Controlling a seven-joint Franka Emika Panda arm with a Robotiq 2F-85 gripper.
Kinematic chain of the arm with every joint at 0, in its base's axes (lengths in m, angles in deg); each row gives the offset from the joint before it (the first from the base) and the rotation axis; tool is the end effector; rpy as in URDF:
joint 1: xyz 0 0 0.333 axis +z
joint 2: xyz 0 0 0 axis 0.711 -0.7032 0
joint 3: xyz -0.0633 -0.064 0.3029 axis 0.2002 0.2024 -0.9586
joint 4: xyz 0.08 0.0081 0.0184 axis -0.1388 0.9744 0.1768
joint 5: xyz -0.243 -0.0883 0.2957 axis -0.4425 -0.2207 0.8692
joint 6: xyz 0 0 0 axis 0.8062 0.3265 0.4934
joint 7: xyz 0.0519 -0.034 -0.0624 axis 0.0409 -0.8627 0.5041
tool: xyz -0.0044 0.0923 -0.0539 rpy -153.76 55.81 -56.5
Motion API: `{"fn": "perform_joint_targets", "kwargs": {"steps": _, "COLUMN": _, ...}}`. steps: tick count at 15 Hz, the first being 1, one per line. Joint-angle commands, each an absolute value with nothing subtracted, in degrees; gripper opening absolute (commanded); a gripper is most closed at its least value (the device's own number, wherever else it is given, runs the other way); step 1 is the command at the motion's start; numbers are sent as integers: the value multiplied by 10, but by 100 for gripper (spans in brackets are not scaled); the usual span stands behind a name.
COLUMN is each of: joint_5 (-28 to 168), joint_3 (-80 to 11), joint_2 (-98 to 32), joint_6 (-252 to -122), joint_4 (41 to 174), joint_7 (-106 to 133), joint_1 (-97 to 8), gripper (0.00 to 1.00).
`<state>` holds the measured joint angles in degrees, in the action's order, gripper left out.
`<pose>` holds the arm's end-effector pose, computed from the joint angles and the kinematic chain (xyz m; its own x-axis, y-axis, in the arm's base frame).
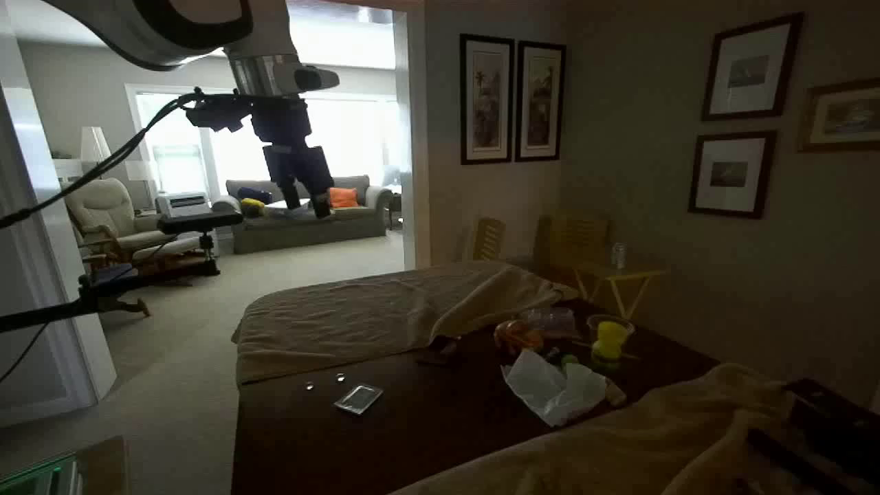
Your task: Use the towel to wipe the counter
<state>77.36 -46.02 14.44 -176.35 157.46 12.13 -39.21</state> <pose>0.3920 0.1025 0.4939 0.9743 0.0826 0.2097 0.0899 -0.9956 -0.0254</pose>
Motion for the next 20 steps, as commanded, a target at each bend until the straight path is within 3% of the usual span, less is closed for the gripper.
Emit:
{"fn": "perform_joint_targets", "kwargs": {"steps": 1, "joint_5": 773, "joint_3": -459, "joint_2": 144, "joint_6": -1762, "joint_4": 1573, "joint_7": 120, "joint_1": -390, "gripper": 100}}
{"fn": "perform_joint_targets", "kwargs": {"steps": 13, "joint_5": 773, "joint_3": -459, "joint_2": 144, "joint_6": -1762, "joint_4": 1573, "joint_7": 120, "joint_1": -390, "gripper": 100}}
{"fn": "perform_joint_targets", "kwargs": {"steps": 20, "joint_5": 790, "joint_3": -417, "joint_2": 114, "joint_6": -1928, "joint_4": 1588, "joint_7": 91, "joint_1": -427, "gripper": 100}}
